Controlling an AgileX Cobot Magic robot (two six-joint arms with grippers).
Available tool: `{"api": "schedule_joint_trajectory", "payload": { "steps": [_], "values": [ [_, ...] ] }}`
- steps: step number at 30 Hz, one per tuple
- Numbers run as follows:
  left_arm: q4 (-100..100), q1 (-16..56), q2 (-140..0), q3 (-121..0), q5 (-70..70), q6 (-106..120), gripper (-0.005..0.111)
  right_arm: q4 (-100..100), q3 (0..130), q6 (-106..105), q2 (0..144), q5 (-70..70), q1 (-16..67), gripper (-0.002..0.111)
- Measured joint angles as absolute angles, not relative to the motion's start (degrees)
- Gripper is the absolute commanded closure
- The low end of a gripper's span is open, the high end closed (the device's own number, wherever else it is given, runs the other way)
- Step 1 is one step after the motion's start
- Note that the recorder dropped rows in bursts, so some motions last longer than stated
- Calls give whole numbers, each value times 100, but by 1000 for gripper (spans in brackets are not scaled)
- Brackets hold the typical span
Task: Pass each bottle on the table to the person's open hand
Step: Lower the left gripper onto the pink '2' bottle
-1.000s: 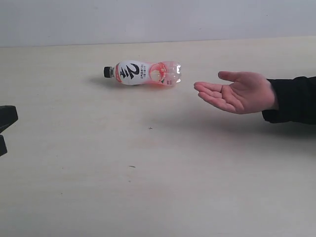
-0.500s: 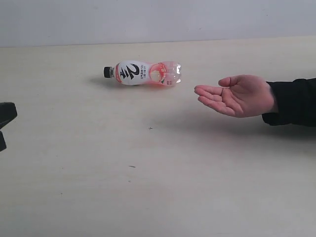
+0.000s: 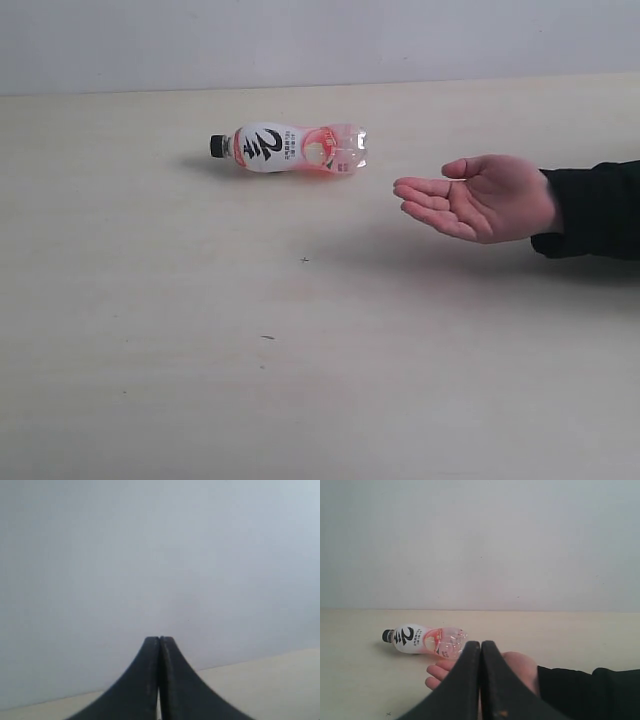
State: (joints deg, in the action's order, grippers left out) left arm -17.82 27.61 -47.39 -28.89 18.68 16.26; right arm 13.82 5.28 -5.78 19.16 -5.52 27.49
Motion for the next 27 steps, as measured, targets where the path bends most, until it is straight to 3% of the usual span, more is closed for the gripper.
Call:
{"api": "schedule_joint_trajectory", "payload": {
  "steps": [7, 15, 24, 27],
  "values": [
    [-1461, 2761, -6850, -5776, -1332, 3257, 107, 1382, 528, -569, 1916, -552, 2749, 108],
    [757, 2784, -9629, -8471, -4736, 3209, 107, 1382, 528, -567, 1916, -541, 2749, 108],
    [1101, 3083, -11534, -10029, -4934, 4243, 105, 1382, 528, -567, 1916, -541, 2749, 108],
    [1101, 3264, -12028, -10436, -4744, 4528, 84, 1382, 528, -567, 1916, -541, 2749, 108]
  ]
}}
